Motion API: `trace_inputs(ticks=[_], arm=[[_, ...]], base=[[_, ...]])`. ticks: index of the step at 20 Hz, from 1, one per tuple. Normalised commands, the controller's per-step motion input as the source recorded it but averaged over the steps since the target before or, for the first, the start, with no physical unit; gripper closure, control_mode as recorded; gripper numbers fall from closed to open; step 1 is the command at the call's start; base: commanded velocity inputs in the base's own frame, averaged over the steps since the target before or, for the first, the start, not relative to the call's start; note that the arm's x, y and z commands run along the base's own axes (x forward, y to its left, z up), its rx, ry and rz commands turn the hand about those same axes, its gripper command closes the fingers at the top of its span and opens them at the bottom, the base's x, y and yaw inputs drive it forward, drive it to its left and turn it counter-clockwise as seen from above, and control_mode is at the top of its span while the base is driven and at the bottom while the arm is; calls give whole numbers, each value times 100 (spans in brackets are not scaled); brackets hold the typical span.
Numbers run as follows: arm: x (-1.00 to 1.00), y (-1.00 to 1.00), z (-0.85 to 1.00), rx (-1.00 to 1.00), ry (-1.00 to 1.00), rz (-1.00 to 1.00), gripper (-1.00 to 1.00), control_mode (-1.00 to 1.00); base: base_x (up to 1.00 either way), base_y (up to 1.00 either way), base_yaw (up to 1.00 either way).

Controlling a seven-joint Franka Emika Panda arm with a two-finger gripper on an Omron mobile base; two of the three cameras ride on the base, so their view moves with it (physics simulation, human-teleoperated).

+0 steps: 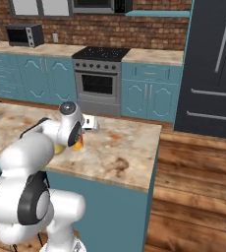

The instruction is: Place the pitcher and cup on the dining counter for serving.

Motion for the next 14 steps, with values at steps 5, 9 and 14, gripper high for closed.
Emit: trace_inputs(ticks=[5, 9, 14], arm=[[39, -2, -45, 10, 5, 0, 100, -100], [38, 0, -39, 6, 1, 0, 100, -100], [30, 0, -37, 0, 0, 0, 100, -100]], base=[[0, 0, 0], [0, 0, 0], [0, 0, 0]])
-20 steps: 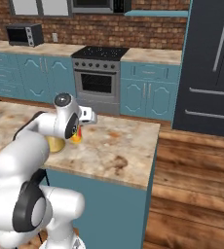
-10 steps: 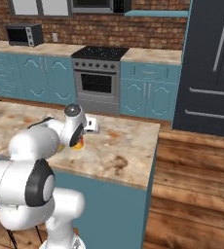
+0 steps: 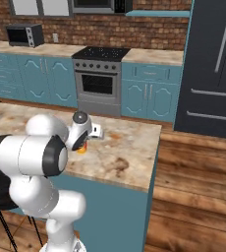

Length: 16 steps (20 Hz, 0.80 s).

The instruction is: Place the pitcher and cup on the dining counter for serving.

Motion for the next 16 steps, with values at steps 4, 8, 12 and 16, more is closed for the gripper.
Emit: trace_inputs(ticks=[4, 8, 12, 16], arm=[[23, 0, -33, 0, 0, 0, 100, -100], [24, 0, -25, 0, 0, 0, 100, -100], [25, 0, -16, 0, 0, 0, 100, -100], [8, 3, -7, 0, -1, 0, 100, -100]], base=[[0, 0, 0], [0, 0, 0], [0, 0, 0], [0, 0, 0]])
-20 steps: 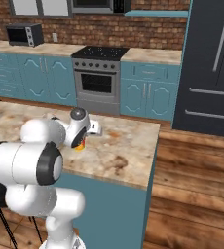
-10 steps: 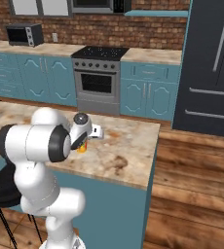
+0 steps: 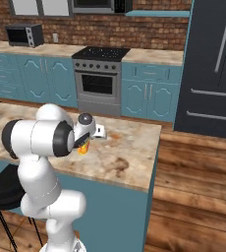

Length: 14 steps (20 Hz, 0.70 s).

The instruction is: Place the pitcher and cup on the dining counter for serving.

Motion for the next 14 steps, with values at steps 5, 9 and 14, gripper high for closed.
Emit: trace_inputs(ticks=[5, 9, 14], arm=[[-27, 25, 1, -3, -4, 0, -100, -100], [-36, 27, 21, -4, 0, -1, -100, -100], [-7, 1, 60, 0, 0, -5, -100, -100]], base=[[0, 0, 0], [0, 0, 0], [0, 0, 0]])
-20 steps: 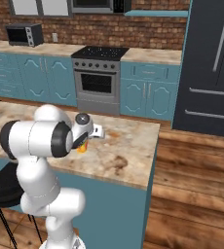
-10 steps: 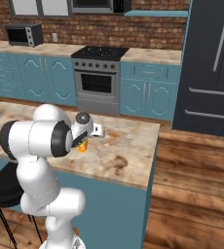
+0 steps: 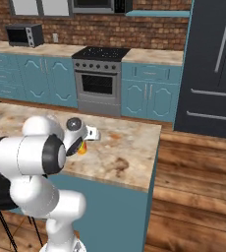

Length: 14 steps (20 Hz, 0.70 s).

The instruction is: Place the pitcher and cup on the dining counter for serving.

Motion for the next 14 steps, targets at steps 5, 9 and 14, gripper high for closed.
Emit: trace_inputs(ticks=[5, 9, 14], arm=[[-14, 0, 97, 0, 0, -4, -100, -100], [-54, 0, 95, 0, 0, -2, -100, -100], [-96, -4, 76, 0, -10, -2, -100, -100]], base=[[0, 0, 0], [0, 0, 0], [0, 0, 0]])
